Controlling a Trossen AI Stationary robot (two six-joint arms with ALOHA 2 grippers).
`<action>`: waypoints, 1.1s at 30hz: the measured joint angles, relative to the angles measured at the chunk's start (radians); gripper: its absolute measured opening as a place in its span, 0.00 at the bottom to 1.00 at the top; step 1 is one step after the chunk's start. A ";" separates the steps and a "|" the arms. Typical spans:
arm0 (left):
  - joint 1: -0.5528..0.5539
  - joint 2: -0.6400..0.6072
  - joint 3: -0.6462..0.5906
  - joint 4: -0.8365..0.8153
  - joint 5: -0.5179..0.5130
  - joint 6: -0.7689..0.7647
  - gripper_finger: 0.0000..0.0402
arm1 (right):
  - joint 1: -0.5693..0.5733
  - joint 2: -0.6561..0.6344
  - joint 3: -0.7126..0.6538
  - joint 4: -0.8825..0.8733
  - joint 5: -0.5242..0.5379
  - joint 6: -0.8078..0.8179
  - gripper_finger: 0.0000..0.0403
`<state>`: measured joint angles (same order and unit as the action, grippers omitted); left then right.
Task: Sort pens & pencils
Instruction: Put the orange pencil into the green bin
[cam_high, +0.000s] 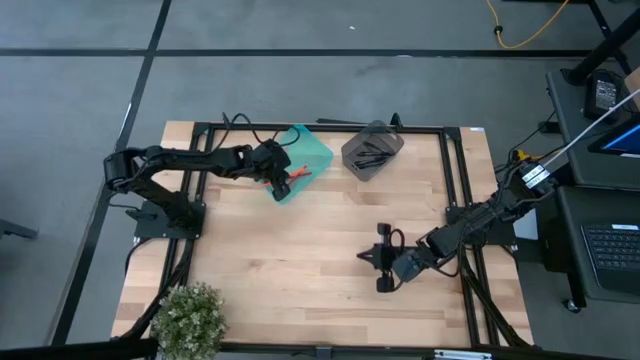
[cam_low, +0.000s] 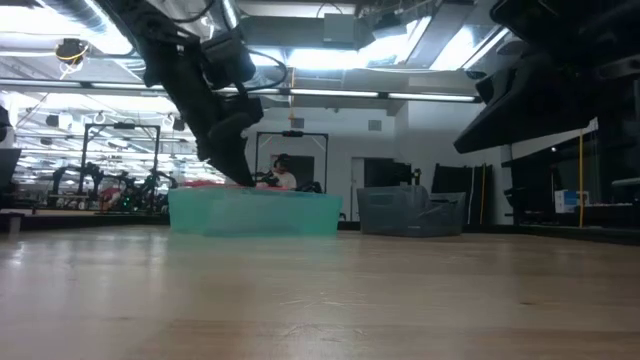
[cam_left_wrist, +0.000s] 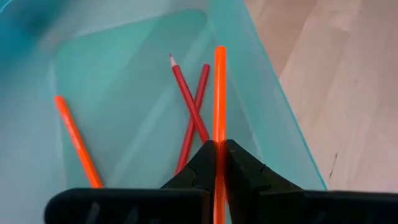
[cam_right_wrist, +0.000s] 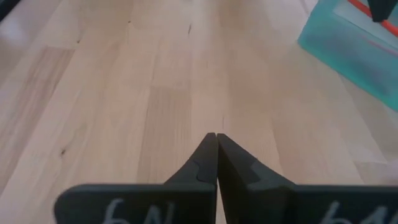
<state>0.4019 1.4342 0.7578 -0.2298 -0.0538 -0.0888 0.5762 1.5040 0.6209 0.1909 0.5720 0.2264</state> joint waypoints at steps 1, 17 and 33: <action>0.001 0.000 0.000 0.000 0.007 0.009 0.03 | -0.003 0.000 0.000 0.000 0.000 0.000 0.01; 0.079 0.001 0.002 0.069 0.064 0.059 0.03 | -0.024 0.000 0.000 -0.002 -0.026 -0.023 0.01; 0.085 0.134 0.116 0.039 0.085 0.100 0.03 | -0.056 0.000 0.000 -0.003 -0.053 -0.026 0.01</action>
<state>0.4865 1.5685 0.8742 -0.1913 0.0315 0.0112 0.5198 1.5043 0.6209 0.1882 0.5194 0.2005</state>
